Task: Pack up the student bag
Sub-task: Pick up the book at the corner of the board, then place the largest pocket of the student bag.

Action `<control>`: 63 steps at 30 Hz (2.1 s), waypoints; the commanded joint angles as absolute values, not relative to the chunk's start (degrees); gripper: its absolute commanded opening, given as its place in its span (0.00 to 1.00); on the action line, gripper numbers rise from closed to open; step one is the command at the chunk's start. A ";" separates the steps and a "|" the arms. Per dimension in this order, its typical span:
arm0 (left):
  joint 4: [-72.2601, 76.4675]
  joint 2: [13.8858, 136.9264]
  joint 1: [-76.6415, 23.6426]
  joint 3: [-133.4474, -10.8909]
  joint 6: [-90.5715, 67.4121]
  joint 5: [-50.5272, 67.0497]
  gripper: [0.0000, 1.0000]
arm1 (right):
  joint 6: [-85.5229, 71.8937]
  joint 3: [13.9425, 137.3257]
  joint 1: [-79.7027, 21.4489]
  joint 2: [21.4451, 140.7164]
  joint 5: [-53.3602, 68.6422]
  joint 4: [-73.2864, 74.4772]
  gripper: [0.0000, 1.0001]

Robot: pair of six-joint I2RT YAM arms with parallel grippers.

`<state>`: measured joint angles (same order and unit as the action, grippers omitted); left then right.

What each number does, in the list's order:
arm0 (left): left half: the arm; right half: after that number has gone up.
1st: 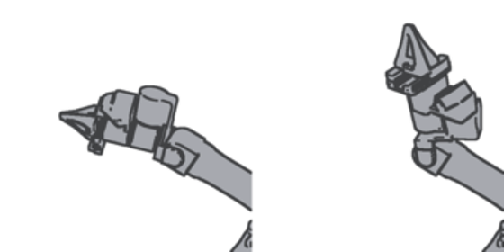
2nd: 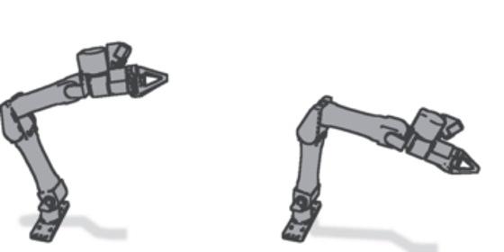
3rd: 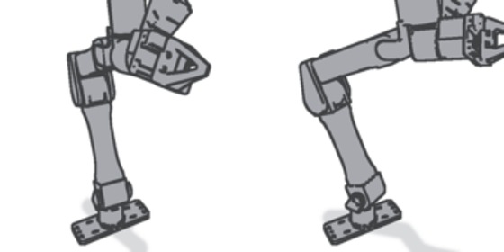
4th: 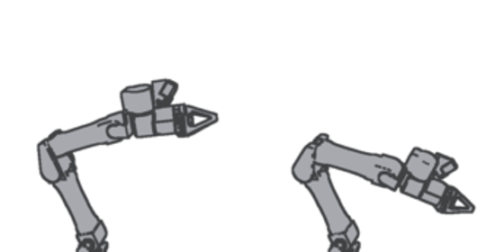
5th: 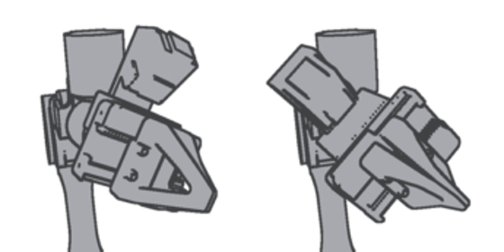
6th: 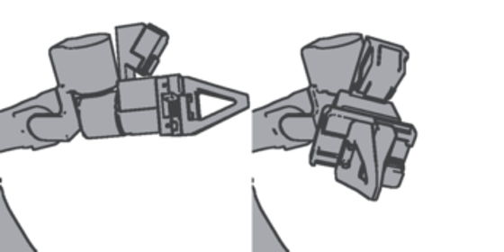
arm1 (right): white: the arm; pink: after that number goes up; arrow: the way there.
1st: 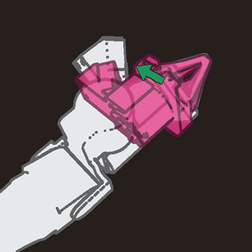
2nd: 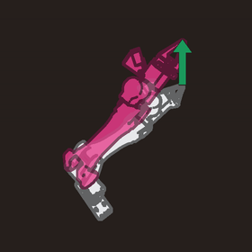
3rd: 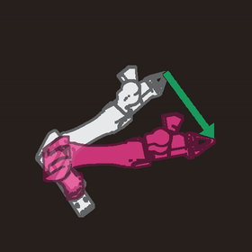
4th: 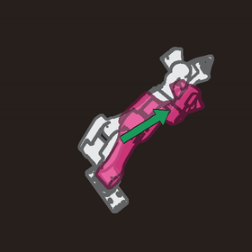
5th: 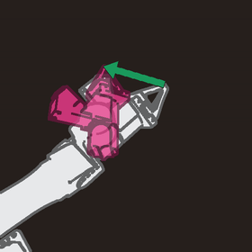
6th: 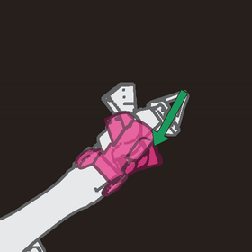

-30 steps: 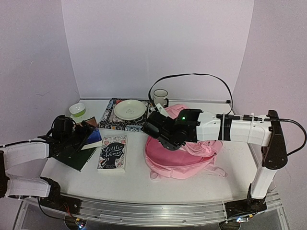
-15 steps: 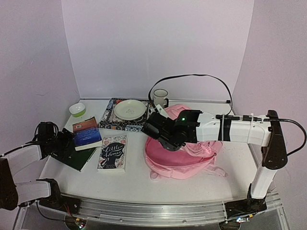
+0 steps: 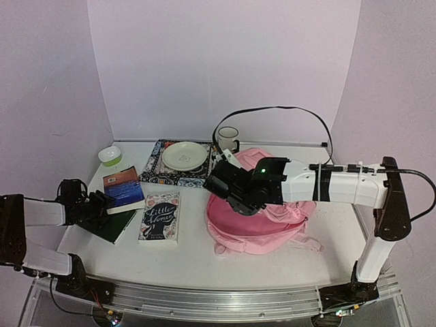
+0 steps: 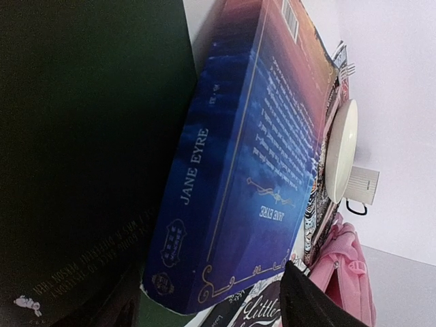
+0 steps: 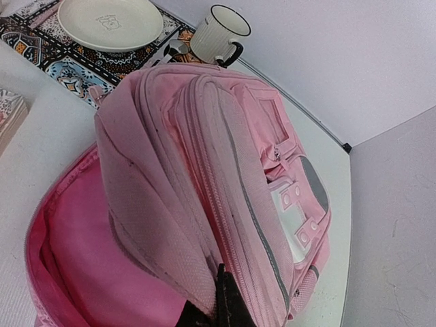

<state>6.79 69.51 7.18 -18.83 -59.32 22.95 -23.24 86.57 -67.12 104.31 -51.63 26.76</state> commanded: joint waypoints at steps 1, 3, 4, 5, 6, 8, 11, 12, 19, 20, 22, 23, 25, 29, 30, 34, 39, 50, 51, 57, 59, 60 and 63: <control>10.58 71.84 7.49 -16.48 -63.46 23.29 0.67 | -23.22 86.31 -66.12 99.99 -55.36 27.25 0.00; 11.68 72.66 7.47 -16.10 -64.56 22.94 0.62 | -23.13 86.13 -66.10 99.67 -55.38 27.15 0.00; 12.16 73.06 7.47 -15.92 -65.08 22.67 0.58 | -23.11 86.07 -66.09 99.60 -55.34 27.16 0.00; 12.93 73.24 7.47 -15.67 -65.68 22.50 0.55 | -23.10 86.05 -66.11 99.65 -55.25 27.09 0.00; 13.80 73.45 7.43 -15.38 -66.13 22.23 0.51 | -23.11 86.09 -66.12 99.72 -55.13 27.01 0.00; 15.72 73.79 7.53 -14.85 -67.05 21.99 0.43 | -23.00 86.14 -66.10 99.94 -54.80 26.92 0.00; 16.60 73.77 7.49 -15.15 -67.39 22.35 0.25 | -22.75 86.20 -66.10 100.10 -54.33 26.85 0.00; 16.60 73.16 7.49 -15.35 -67.17 22.51 0.19 | -22.64 86.22 -66.10 100.07 -54.28 26.83 0.00; 16.28 64.07 7.51 -15.91 -66.37 23.42 0.00 | -21.52 86.84 -66.10 100.12 -54.04 26.56 0.00; 16.04 62.58 7.51 -16.14 -66.32 23.77 0.00 | -21.26 86.96 -66.09 100.24 -53.98 26.51 0.00; 14.99 59.92 7.55 -17.45 -65.83 25.05 0.00 | -20.86 87.30 -66.10 100.58 -53.92 26.44 0.00; 14.27 59.22 7.54 -18.53 -65.36 26.01 0.00 | -20.65 87.51 -66.10 100.71 -53.97 26.40 0.00; 12.91 58.86 7.50 -20.81 -64.50 28.40 0.00 | -20.09 87.98 -66.09 100.92 -54.17 26.37 0.00; 11.02 57.98 7.33 -25.90 -62.87 33.32 0.00 | -19.10 89.00 -65.96 101.08 -54.91 26.30 0.00; 9.70 57.90 7.15 -27.51 -62.19 33.99 0.00 | -19.08 89.07 -65.75 101.07 -54.81 26.29 0.00; 8.08 57.08 5.89 -32.43 -61.14 37.57 0.00 | -19.18 89.51 -64.88 101.12 -53.73 26.24 0.00; 8.01 56.43 3.86 -36.84 -61.23 42.78 0.00 | -18.72 90.54 -63.72 100.87 -52.31 25.93 0.00; 8.02 54.83 -6.68 -43.67 -60.09 49.58 0.00 | -17.66 91.21 -60.87 100.21 -48.25 23.01 0.00; 8.02 54.77 -7.24 -44.03 -59.89 50.41 0.00 | -17.69 91.07 -60.70 100.20 -47.85 22.63 0.00; 8.00 53.94 -9.88 -45.60 -56.74 52.67 0.00 | -17.94 89.26 -59.88 101.68 -45.17 20.48 0.00; 8.02 54.32 -10.04 -45.88 -55.50 53.69 0.00 | -18.97 87.83 -59.91 102.36 -43.70 20.12 0.00; 8.01 54.73 -10.14 -46.04 -54.84 54.42 0.00 | -19.65 87.10 -59.93 102.61 -42.78 19.89 0.00; 8.02 56.12 -10.93 -46.43 -52.42 55.71 0.00 | -21.60 84.60 -59.87 103.14 -39.67 19.19 0.00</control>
